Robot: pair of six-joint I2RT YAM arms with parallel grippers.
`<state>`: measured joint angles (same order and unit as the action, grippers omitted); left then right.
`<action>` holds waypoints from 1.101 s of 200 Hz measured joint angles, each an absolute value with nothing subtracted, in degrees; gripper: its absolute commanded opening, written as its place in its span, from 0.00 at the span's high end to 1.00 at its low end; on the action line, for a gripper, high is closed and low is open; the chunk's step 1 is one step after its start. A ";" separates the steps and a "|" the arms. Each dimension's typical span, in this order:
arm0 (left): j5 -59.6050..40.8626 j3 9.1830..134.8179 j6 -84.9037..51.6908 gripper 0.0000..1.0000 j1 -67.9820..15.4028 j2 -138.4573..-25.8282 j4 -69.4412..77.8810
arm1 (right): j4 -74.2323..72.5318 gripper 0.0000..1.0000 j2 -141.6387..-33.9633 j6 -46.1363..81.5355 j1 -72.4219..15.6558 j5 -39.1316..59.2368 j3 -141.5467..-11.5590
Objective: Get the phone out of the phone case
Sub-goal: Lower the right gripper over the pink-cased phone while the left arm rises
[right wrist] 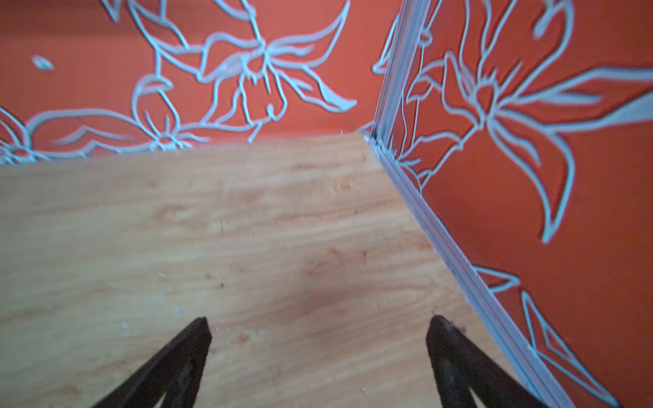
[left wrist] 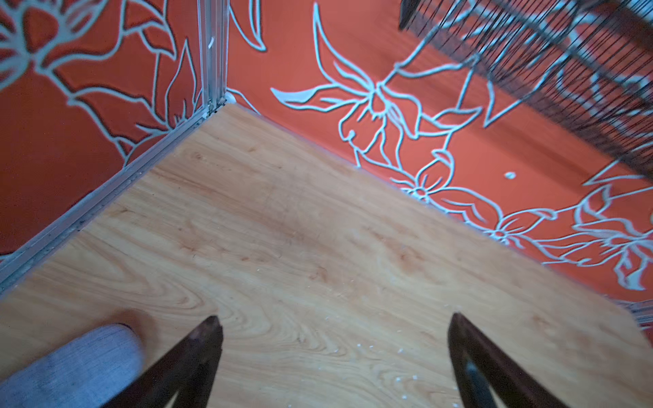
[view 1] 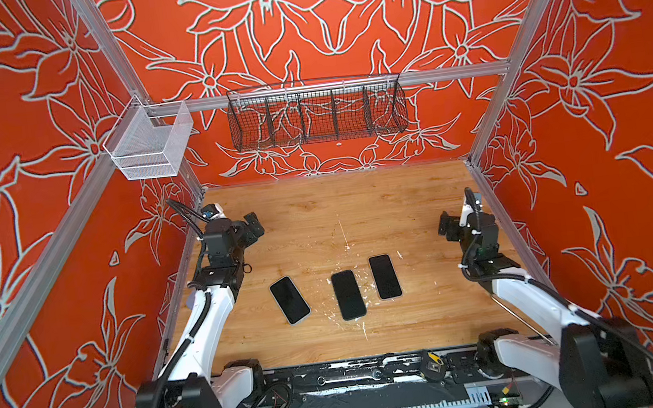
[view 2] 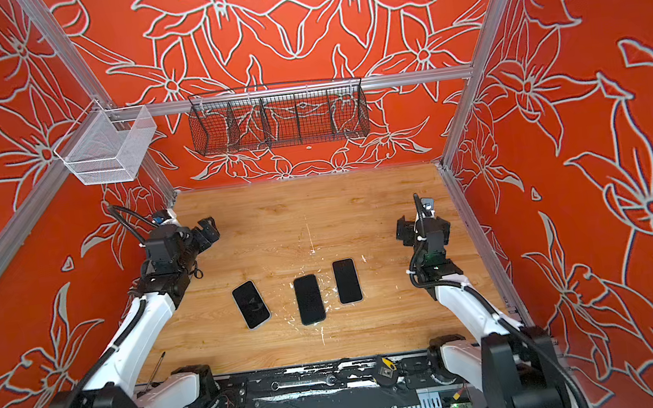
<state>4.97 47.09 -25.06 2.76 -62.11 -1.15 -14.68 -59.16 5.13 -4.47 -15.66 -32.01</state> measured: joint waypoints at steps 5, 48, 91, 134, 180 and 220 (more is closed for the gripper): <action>4.73 48.01 -26.26 0.03 2.68 -61.52 -2.68 | -12.45 0.04 -57.91 5.39 -4.47 -15.05 -33.39; -4.21 66.76 -30.85 0.03 0.84 -68.40 -18.81 | 10.33 0.05 -55.20 11.66 -9.06 -10.11 -47.77; -10.61 85.32 -27.24 0.03 -6.24 -84.09 -31.92 | 25.54 0.02 -64.69 20.43 -26.52 -11.64 -54.54; -14.00 91.18 -24.91 0.03 -10.00 -96.68 -44.27 | 32.23 0.02 -77.97 28.38 -38.46 -12.80 -54.54; -15.81 89.41 -24.43 0.03 -9.39 -96.79 -48.47 | 35.05 0.02 -84.95 32.29 -42.87 -12.25 -55.22; -18.15 88.40 -24.21 0.03 -7.90 -94.72 -48.99 | 34.98 0.02 -86.72 34.59 -43.48 -10.00 -55.83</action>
